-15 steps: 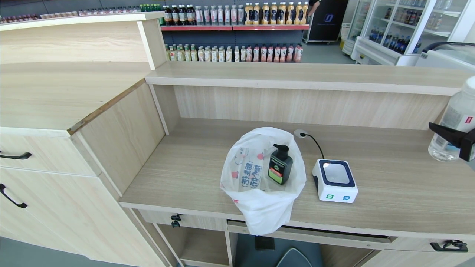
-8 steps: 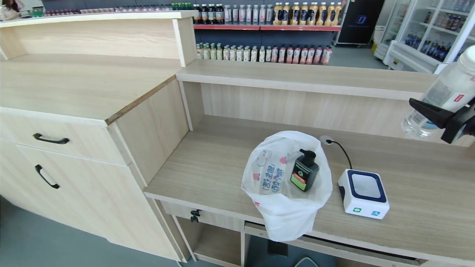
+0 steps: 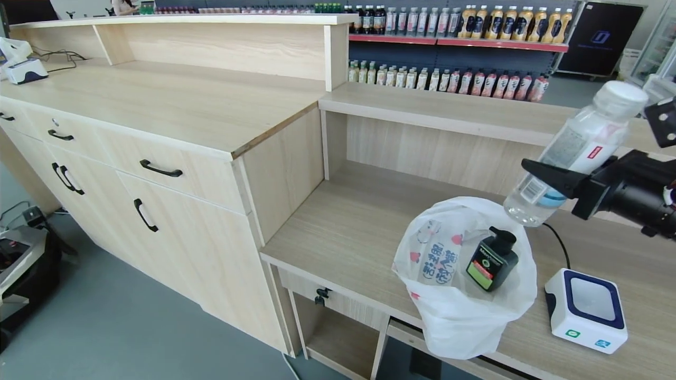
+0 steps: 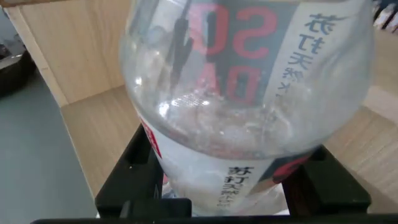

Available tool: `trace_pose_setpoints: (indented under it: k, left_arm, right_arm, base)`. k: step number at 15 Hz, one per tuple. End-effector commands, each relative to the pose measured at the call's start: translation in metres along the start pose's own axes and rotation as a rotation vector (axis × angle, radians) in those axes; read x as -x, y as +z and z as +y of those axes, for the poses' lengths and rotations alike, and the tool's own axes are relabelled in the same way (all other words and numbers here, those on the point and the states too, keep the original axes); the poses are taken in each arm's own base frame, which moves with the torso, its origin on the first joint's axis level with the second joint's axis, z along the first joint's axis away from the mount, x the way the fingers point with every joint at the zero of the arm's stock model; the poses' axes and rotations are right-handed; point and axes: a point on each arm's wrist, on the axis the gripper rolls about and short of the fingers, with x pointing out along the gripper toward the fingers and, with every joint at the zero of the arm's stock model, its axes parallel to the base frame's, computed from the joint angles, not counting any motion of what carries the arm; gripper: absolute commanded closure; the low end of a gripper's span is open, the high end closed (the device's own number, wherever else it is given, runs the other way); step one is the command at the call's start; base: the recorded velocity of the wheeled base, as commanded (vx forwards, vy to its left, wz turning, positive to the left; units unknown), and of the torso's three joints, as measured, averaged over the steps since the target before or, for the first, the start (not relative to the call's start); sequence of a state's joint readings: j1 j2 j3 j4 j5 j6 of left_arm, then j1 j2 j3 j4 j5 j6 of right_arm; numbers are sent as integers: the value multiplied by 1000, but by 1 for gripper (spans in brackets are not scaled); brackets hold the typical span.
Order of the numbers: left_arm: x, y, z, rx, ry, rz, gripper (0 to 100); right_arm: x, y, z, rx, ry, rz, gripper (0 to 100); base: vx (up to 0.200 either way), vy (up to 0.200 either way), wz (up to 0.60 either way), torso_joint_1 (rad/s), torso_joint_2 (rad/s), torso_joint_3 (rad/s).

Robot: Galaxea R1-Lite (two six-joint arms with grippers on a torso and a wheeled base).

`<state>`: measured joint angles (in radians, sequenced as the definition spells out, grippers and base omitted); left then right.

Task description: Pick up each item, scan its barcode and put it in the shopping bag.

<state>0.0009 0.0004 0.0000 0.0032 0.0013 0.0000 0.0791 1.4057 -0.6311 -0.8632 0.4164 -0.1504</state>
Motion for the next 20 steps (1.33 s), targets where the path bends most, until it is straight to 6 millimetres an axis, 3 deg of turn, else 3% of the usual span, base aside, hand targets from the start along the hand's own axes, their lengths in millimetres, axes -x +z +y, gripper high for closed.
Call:
trace_pose_setpoints:
  k: [1,2,5,12,20]
  left_arm:
    - [0,0,0,0,1,-1,0]
    - [0,0,0,0,1,-1,0]
    - [0,0,0,0,1,-1,0]
    - [0,0,0,0,1,-1,0]
    - [0,0,0,0,2,-1,0]
  right_arm:
    - [-10,-21,1,-51,23,84,100]
    - [-18,-36,1,-81,34,141,100]
    - [-24,-56,11,-112,79,208,100]
    - [-35,-79,22,-135,159,270,100]
    - [-43,-102,14,-73,263,245,100]
  base:
    - [0,0,0,0,0,0]
    - [0,0,0,0,0,0]
    - [0,0,0,0,0,0]
    - [0,0,0,0,0,0]
    - [0,0,0,0,0,0]
